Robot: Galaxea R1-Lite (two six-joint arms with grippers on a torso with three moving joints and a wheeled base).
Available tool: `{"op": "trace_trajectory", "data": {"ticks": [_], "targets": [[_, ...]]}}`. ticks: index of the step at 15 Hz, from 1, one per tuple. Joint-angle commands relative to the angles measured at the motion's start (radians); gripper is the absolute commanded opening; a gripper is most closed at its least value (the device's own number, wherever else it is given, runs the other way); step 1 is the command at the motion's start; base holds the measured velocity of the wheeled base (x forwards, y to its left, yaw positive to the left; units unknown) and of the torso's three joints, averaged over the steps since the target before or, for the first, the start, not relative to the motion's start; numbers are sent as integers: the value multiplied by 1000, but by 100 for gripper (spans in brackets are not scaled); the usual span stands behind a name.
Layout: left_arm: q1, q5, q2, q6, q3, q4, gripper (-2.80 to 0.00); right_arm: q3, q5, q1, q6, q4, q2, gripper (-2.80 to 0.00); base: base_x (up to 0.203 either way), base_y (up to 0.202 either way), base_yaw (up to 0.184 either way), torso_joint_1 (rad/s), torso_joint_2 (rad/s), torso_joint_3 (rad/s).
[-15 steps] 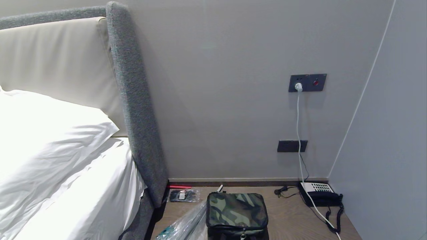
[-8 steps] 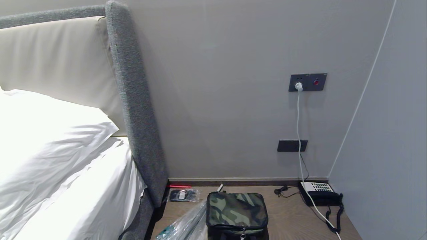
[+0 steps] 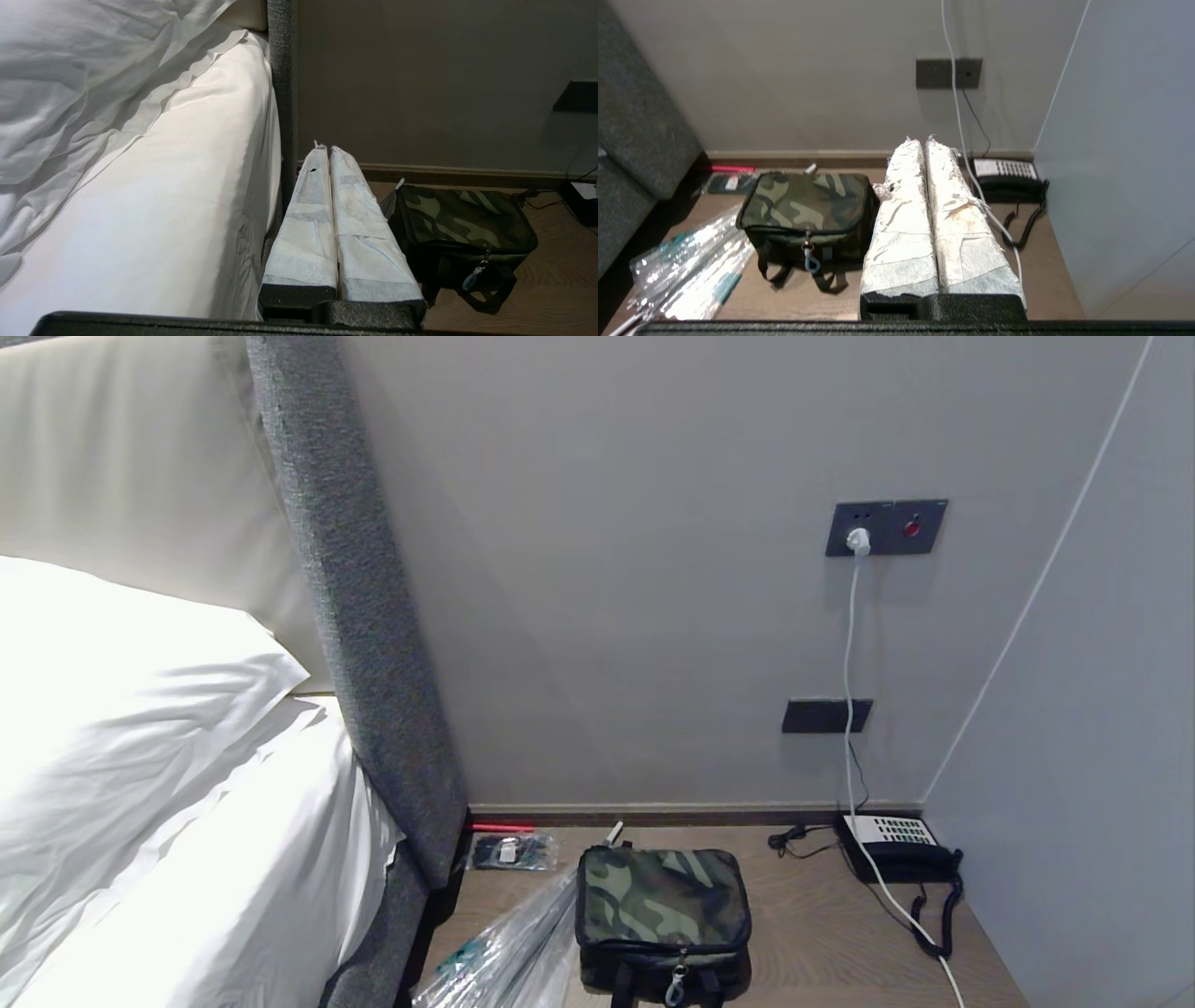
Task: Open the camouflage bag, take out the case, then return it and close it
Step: Open the top of the storage box
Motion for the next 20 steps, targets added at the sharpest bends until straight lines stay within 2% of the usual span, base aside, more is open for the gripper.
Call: {"op": "trace_trajectory", "data": {"ticks": [1, 20], "targets": [[0, 0, 0, 0, 0, -1, -280, 2, 0, 0, 0, 0, -29, -280, 0, 0, 0, 2, 5, -205], [0, 0, 0, -2, 0, -1, -280, 2, 0, 0, 0, 0, -29, -280, 0, 0, 0, 3, 3, -196]]}}
